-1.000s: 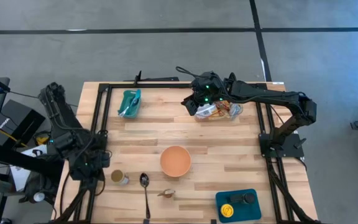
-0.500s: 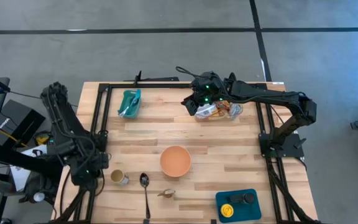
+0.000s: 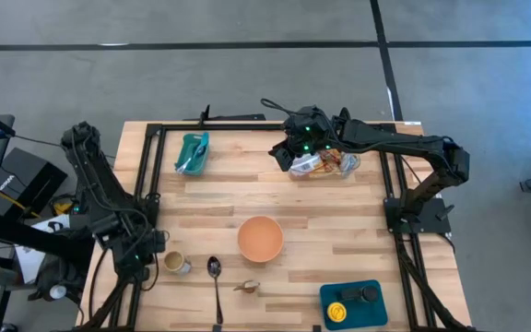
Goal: Pick & Place Food Item
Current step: Put the golden seasoning bottle into the dark blue bin
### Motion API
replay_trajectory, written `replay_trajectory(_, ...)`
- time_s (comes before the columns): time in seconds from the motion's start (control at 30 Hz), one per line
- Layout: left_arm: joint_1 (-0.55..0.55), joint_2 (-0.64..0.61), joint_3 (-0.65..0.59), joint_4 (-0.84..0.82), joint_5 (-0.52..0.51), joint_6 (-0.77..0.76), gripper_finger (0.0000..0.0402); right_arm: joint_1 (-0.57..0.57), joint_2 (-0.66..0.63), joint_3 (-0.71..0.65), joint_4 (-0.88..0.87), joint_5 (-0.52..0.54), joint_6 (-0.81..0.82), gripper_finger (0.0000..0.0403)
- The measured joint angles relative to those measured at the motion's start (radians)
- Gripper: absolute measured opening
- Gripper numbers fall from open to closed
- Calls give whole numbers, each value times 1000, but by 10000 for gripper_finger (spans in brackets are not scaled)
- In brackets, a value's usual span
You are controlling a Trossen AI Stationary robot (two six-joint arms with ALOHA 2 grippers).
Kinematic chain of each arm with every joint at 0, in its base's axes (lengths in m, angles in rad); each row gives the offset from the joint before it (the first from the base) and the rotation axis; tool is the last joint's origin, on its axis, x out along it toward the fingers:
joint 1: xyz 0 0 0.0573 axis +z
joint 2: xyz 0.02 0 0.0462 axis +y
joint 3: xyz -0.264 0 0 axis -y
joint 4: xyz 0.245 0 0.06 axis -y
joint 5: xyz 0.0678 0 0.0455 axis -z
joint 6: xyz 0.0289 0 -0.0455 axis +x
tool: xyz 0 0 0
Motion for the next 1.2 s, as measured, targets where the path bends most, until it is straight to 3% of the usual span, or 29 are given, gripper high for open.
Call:
replay_trajectory(0.23, 0, 0, -36, 127, 14, 180, 0, 0, 0, 0, 0, 0, 0, 120)
replay_trajectory(0.57, 18, 0, -84, 234, -81, 181, 0, 0, 0, 0, 0, 0, 0, 120)
replay_trajectory(1.0, 128, 0, -101, 255, -164, 184, 0, 0, 0, 0, 0, 0, 0, 120)
replay_trajectory(1.2, 158, 0, -101, 267, -252, 185, 0, 0, 0, 0, 0, 0, 1, 120)
